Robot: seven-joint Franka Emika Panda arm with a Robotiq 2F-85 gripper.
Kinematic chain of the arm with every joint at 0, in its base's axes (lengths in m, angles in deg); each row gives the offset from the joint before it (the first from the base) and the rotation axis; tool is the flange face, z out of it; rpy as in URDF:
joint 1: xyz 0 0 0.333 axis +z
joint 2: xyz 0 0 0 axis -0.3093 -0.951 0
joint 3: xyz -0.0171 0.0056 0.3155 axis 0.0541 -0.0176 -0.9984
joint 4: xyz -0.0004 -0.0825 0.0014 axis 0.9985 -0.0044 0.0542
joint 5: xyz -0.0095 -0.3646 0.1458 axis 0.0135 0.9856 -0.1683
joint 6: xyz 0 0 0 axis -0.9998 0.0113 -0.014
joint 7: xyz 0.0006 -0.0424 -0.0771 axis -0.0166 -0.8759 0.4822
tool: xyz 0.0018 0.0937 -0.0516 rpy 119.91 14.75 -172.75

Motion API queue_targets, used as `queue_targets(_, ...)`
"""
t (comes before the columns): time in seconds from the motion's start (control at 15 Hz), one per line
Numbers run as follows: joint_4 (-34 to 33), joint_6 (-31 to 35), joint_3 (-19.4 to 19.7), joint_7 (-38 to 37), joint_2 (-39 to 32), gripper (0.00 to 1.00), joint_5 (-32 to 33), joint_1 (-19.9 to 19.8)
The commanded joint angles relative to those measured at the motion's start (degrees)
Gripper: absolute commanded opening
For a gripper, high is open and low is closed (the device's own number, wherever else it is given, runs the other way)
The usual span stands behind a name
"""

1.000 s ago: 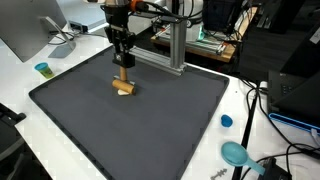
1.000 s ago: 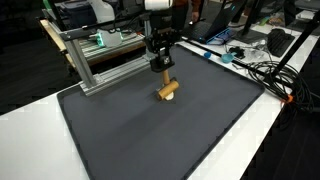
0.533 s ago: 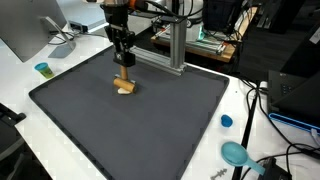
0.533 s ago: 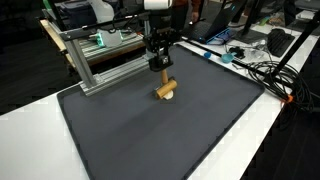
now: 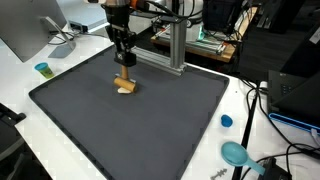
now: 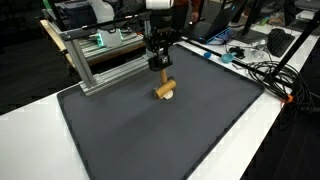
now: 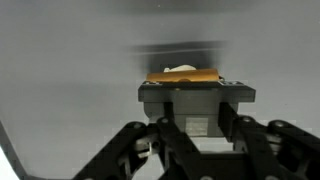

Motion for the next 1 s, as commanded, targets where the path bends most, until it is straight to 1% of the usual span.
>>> queue_targets(0.0, 0.17, -3.13, 0.95, -1.59, -1.31, 0.21, 2.53, 0.26)
queue_targets(0.53, -0.23, -5.31, 0.93, -1.69, -1.17, 0.21, 2.92, 0.25)
queue_targets(0.8, 0.26, -4.41, 0.51, -0.04, -0.32, 0.21, 0.41, -0.2)
queue_targets(0.93, 1.53, -3.82, 0.06, 3.12, 3.57, 0.21, -2.7, -0.83)
